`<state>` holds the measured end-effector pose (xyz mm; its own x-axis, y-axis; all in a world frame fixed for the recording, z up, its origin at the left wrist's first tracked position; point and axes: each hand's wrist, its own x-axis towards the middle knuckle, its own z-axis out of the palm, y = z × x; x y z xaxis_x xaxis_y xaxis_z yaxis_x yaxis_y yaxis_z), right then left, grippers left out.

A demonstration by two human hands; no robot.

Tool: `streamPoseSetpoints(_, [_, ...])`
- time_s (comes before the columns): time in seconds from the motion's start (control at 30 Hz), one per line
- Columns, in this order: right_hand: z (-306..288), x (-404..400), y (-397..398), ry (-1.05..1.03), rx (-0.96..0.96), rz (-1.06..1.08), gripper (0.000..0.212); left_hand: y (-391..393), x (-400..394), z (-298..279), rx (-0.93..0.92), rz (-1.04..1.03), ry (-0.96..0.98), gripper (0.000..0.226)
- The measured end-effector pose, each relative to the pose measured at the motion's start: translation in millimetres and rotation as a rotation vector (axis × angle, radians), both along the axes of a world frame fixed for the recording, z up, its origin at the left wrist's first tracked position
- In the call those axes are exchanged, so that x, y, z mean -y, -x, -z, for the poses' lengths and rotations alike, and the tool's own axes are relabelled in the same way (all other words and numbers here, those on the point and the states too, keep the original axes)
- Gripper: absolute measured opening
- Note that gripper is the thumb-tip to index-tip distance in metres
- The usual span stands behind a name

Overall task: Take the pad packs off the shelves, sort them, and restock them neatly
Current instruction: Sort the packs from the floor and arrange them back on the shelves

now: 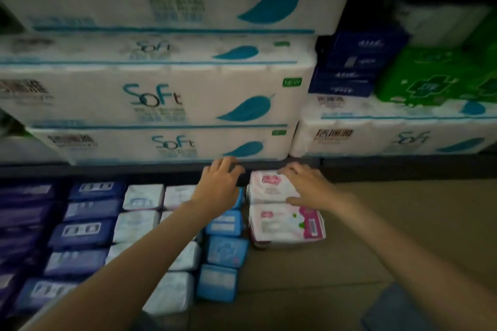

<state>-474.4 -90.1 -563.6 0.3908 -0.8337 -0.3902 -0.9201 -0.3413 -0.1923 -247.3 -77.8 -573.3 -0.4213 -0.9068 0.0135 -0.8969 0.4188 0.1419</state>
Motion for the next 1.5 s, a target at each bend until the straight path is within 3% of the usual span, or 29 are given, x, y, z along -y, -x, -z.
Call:
streamPoseSetpoints(0.13, [85.0, -20.4, -6.5, -0.181, -0.205, -0.042, 0.1, -2.6, -20.5, 34.3, 0.099, 0.045, -0.044, 0.047])
streamPoseSetpoints(0.27, [122.0, -45.6, -17.1, 0.061, -0.316, -0.071, 0.1, 5.6, -25.1, 44.0, 0.264, 0.051, -0.28, 0.064])
streamPoseSetpoints(0.33, [126.1, -49.4, -16.8, 0.108, -0.299, -0.067, 0.1, 14.8, -25.4, 44.8, 0.238, 0.091, -0.319, 0.071])
streamPoseSetpoints(0.43, [107.7, -43.4, -5.4, -0.073, -0.129, 0.04, 0.101, 19.5, -20.6, 46.5, 0.188, 0.103, -0.45, 0.093])
streamPoseSetpoints(0.57, [34.4, -20.1, 13.8, -0.284, 0.22, 0.128, 0.09, 12.2, -1.7, 28.5, -0.185, 0.028, -0.648, 0.117])
streamPoseSetpoints(0.67, [-41.4, 8.0, 21.2, -0.368, 0.438, 0.143, 0.082, 10.8, 8.7, -8.3, -0.53, -0.009, -0.806, 0.12])
streamPoseSetpoints(0.73, [-92.3, 24.7, 22.5, -0.335, 0.482, 0.122, 0.079, 10.7, 13.1, -45.6, -0.784, -0.046, -0.8, 0.115])
streamPoseSetpoints(0.8, [-142.8, 34.8, 20.1, -0.194, 0.484, 0.092, 0.074, 8.7, 20.4, -88.8, -0.91, -0.1, -0.668, 0.111])
streamPoseSetpoints(0.9, [-211.9, 31.9, 14.8, 0.269, 0.465, 0.078, 0.076, 4.5, 31.4, -153.2, -1.036, -0.157, -0.489, 0.112])
streamPoseSetpoints(1.0, [-272.6, 9.5, 5.9, 0.621, 0.423, -0.044, 0.092, -3.0, 37.8, -224.4, -1.167, -0.143, -0.349, 0.1])
streamPoseSetpoints(1.13, [-310.4, -4.5, -1.3, 1.016, 0.148, -0.134, 0.12, -11.3, 46.1, -304.2, -1.301, -0.073, -0.185, 0.097])
streamPoseSetpoints(1.33, [-356.9, 12.2, -14.3, 1.144, 0.003, -0.091, 0.129, -24.2, 57.3, -373.8, -1.365, -0.007, -0.101, 0.098])
streamPoseSetpoints(1.5, [-384.7, 46.3, -38.3, 1.311, -0.006, -0.106, 0.128, -46.7, 77.9, -408.0, -1.258, -0.012, -0.073, 0.099])
